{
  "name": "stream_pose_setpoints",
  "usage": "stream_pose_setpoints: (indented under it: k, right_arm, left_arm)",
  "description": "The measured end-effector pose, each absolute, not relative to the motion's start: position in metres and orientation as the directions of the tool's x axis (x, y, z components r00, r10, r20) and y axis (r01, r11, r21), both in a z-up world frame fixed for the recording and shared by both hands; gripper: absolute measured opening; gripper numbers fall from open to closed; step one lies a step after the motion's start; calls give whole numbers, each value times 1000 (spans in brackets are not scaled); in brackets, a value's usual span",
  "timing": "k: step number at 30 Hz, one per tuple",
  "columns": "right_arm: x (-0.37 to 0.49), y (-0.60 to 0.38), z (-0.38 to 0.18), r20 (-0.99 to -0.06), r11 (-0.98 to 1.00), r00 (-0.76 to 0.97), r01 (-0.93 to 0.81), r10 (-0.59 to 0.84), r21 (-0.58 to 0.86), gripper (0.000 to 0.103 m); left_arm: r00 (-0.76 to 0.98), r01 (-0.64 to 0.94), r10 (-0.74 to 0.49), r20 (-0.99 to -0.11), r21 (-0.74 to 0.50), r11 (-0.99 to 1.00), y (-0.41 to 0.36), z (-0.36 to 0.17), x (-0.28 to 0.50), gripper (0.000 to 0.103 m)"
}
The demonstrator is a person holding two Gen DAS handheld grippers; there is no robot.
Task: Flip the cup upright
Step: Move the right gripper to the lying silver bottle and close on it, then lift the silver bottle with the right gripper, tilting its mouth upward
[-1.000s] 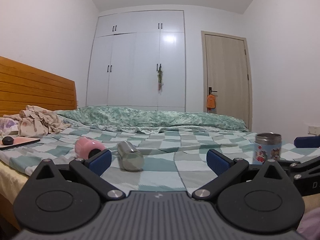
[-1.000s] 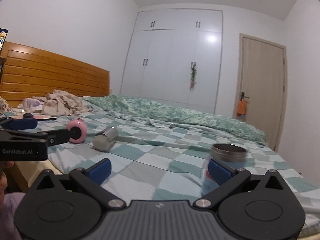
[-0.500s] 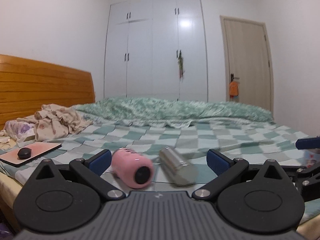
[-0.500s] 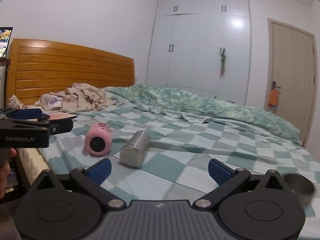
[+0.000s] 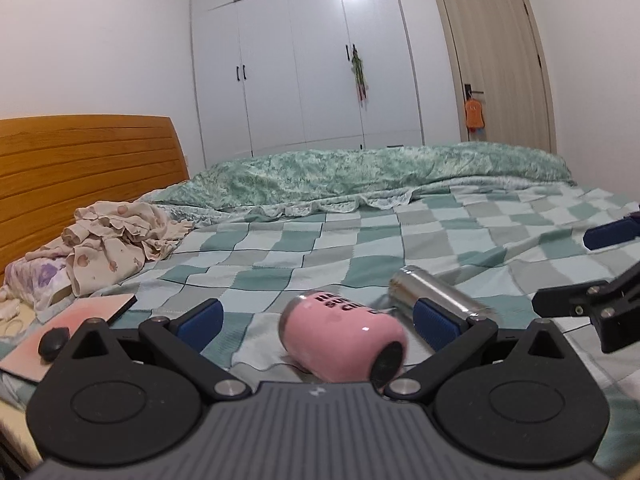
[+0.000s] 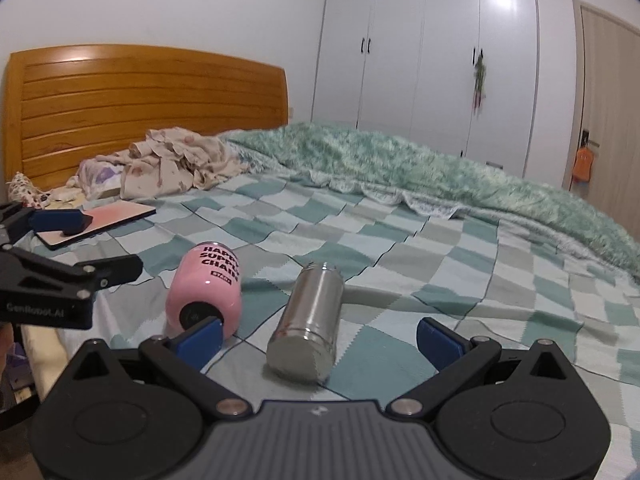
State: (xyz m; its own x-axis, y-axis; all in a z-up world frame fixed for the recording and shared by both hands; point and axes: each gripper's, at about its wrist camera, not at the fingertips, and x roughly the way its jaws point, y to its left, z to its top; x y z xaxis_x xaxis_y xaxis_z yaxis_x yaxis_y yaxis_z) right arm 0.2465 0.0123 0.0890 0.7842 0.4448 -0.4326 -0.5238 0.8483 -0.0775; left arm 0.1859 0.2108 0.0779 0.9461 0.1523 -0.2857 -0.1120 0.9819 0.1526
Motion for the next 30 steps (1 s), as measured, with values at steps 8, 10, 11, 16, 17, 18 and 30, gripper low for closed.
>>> stream_pose_setpoints:
  k: [8,10,11,16,17,18,30]
  right_arm:
    - [299,47,76,-521,869,758,-491,393,-60,102]
    - [314,54,71,-549,874,743,-483,382,-45,102]
    - [320,56,69,-560,877,737,-479,378,-40,102]
    - [361,75,53,-631,889,695,-458,344,-20,97]
    - [369,78,49,-648,892,683,-451,336,-13,96]
    - [379,80,44,-668,898,668,-441,327,-1,96]
    - [433,106,2,-787,897,539,-441,299,38,72]
  left_arm:
    - [932,1,73,-356,205,979,231,78,227,103]
    - [923,33,55,-380,222,975,236,77,238,103]
    - [918,53,42,-395,227,973,239,76,244,103]
    - [893,125,-13,-451,219,968,256,75,268,103]
    - [889,135,-22,-457,215,967,260,76,272,103]
    - [886,145,-32,-463,210,967,264,76,276,103]
    - [846,185,-84,-527,143,972,297,63,312,103]
